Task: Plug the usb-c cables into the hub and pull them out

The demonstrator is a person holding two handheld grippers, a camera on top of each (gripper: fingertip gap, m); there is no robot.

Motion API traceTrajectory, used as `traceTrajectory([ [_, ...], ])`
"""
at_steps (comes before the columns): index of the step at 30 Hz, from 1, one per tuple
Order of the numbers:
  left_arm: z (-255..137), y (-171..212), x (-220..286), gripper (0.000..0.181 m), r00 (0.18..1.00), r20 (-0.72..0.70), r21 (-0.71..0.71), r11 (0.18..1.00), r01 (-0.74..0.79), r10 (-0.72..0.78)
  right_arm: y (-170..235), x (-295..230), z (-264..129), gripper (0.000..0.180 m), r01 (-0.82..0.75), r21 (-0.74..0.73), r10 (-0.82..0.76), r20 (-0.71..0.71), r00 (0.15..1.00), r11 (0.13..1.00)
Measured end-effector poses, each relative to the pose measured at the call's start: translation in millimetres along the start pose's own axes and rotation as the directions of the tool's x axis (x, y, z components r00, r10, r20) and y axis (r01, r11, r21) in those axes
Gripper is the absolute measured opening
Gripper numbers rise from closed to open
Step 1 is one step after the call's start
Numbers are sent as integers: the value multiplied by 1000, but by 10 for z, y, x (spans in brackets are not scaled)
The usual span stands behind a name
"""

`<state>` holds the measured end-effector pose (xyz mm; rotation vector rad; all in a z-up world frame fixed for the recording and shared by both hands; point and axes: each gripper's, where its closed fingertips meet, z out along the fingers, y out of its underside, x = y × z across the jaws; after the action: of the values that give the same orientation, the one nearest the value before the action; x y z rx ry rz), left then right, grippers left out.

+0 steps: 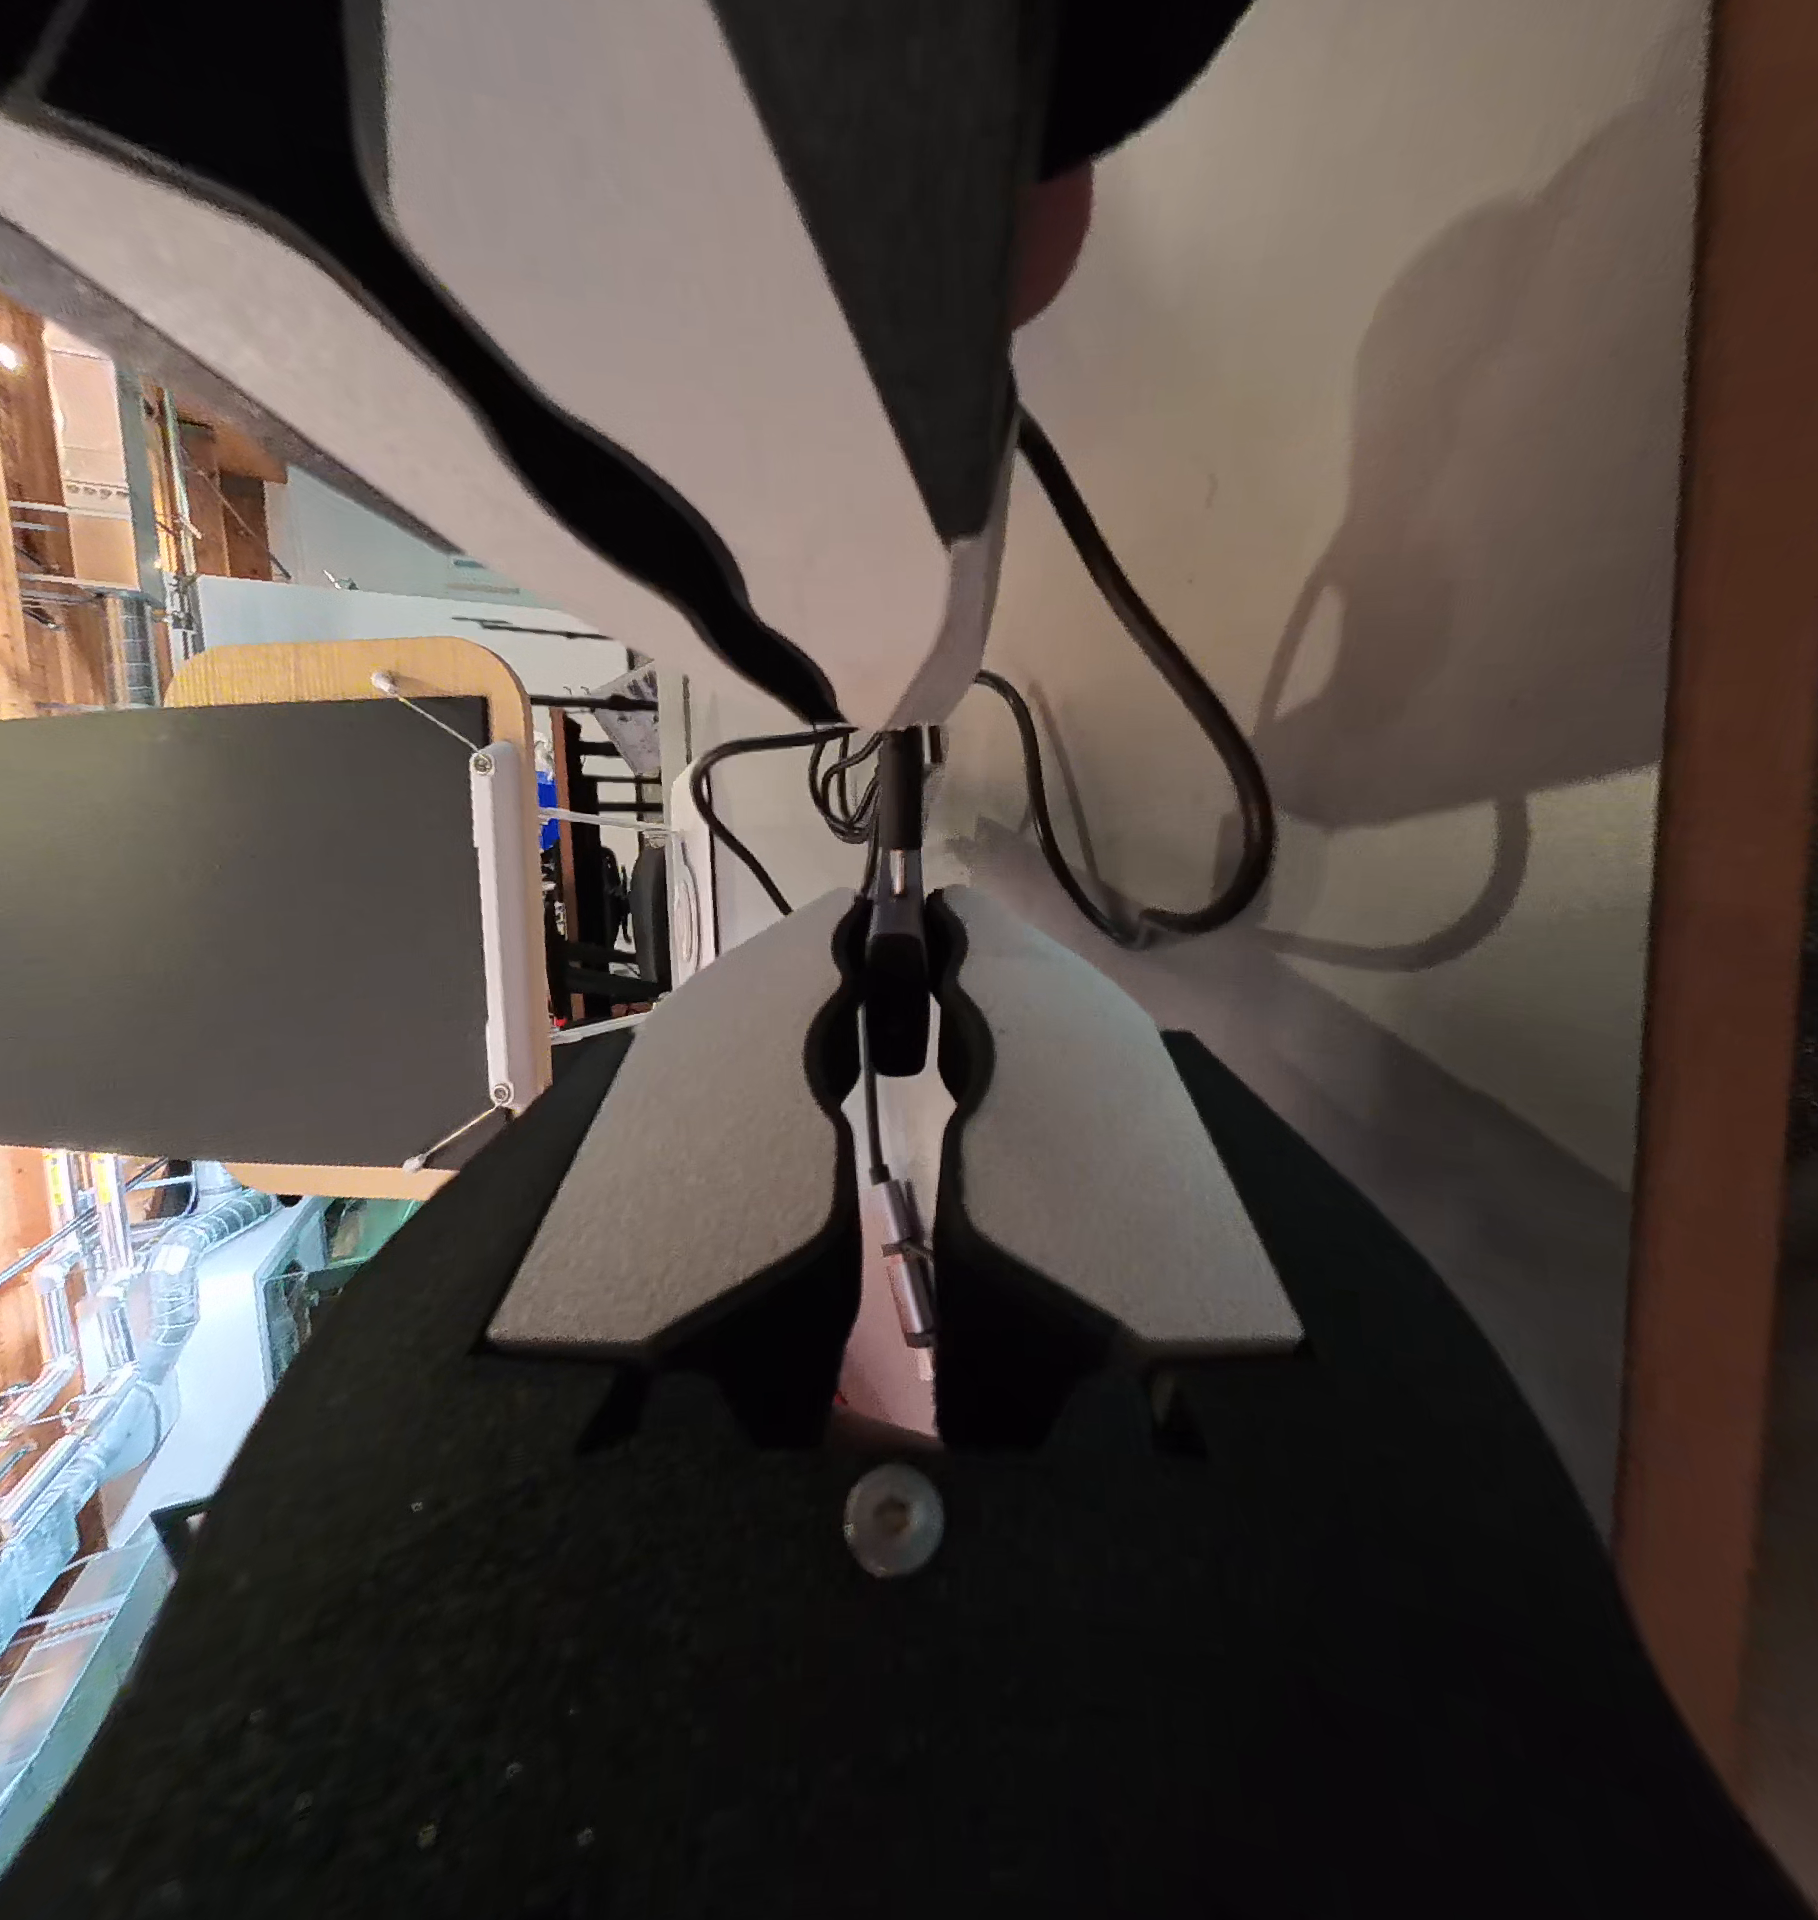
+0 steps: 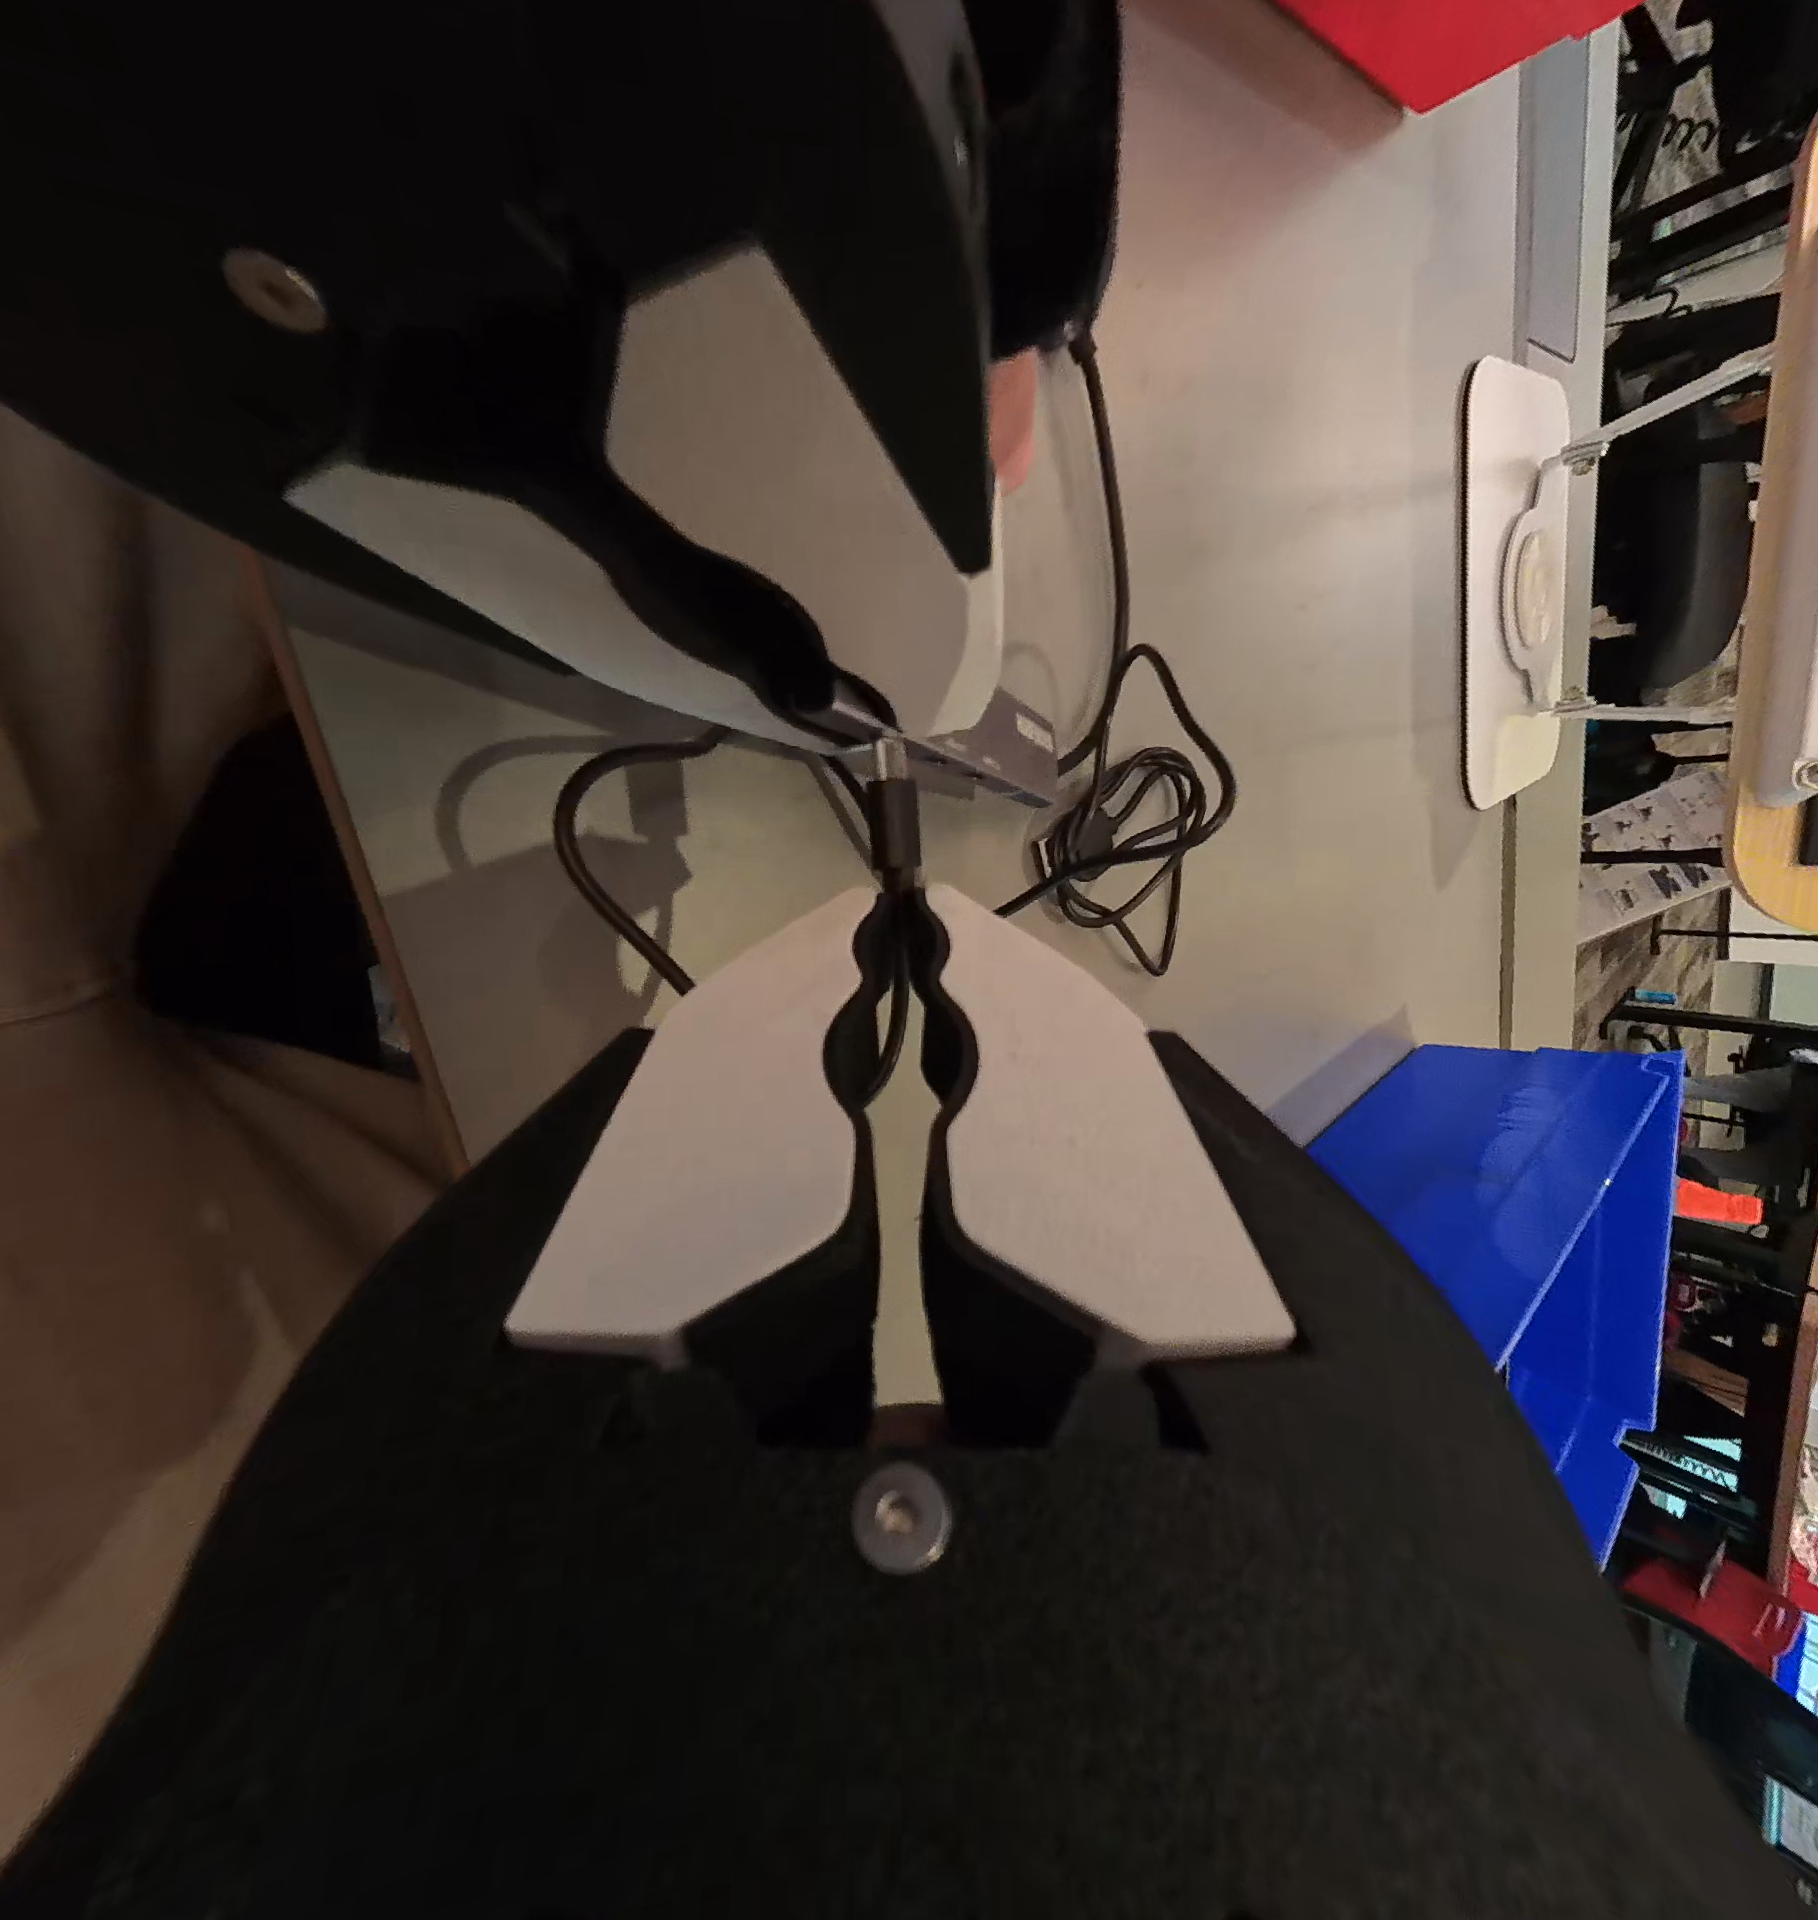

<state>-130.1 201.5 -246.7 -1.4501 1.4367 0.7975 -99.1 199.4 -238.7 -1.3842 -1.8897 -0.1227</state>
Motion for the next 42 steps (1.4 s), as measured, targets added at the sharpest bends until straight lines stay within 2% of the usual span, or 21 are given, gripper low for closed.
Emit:
traceTrajectory([
  [5,8,-15,-11,9,999,23,-16,999,-35,36,6,5,-28,1,-27,-40,26,-5,1000,999],
  [12,-6,-42,-42,9,999,42,-3,1000,-13,13,23,20,-32,2,-44,-54,43,-24,999,998],
  [17,17,-22,-38,9,999,38,-4,1000,5,-5,-6,28,-55,1,-75,-6,75,-12,997,997],
  [19,16,5,-58,9,999,43,-2,1000,24,-24,-70,23,-85,2,-114,70,113,19,993,991],
  [21,18,33,-85,9,997,47,5,998,64,-64,-165,24,-123,2,-243,202,223,114,968,949],
  [23,27,26,-77,9,995,24,23,995,100,-101,-201,59,-139,1,-396,304,338,225,914,867],
  [26,20,29,-94,9,992,21,34,991,127,-128,-176,107,-110,2,-584,347,469,363,805,734],
  [29,3,42,-131,9,985,13,47,984,171,-172,-188,121,-101,3,-695,356,529,462,712,624],
  [32,-1,65,-153,9,980,7,51,979,198,-199,-219,134,-98,3,-754,351,557,516,650,555],
  [38,2,95,-166,9,979,4,55,977,204,-205,-258,109,-88,4,-821,310,576,595,561,479],
  [42,-8,61,-192,9,976,3,71,974,216,-217,-268,102,-50,11,-853,278,598,617,511,441],
])
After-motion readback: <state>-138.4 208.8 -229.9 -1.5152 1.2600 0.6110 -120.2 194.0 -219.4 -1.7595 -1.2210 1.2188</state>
